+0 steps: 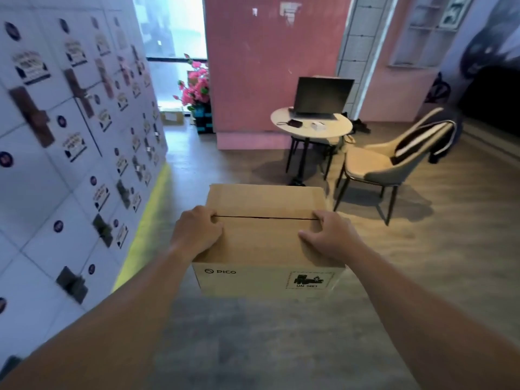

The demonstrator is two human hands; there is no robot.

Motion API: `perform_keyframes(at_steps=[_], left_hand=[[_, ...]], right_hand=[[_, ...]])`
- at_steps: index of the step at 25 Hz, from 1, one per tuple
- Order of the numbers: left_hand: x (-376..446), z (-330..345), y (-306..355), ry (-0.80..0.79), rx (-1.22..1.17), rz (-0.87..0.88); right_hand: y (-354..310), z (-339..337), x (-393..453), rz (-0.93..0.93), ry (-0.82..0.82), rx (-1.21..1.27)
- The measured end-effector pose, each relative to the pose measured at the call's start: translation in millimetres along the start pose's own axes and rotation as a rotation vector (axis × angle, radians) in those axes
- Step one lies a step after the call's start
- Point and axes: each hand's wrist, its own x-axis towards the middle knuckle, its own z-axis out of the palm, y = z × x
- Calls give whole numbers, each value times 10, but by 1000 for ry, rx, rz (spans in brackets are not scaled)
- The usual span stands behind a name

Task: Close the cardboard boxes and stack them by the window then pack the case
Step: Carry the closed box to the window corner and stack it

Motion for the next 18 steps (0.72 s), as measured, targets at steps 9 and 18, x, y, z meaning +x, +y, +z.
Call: perform_keyframes(at_steps=[9, 18], left_hand=[[2085, -190, -591, 80, 71, -71], [4567, -459, -1326, 125, 72, -197]], right_hand=[[-728, 538, 2413, -162, -87, 52], [-1791, 1079, 5226, -279, -182, 71]])
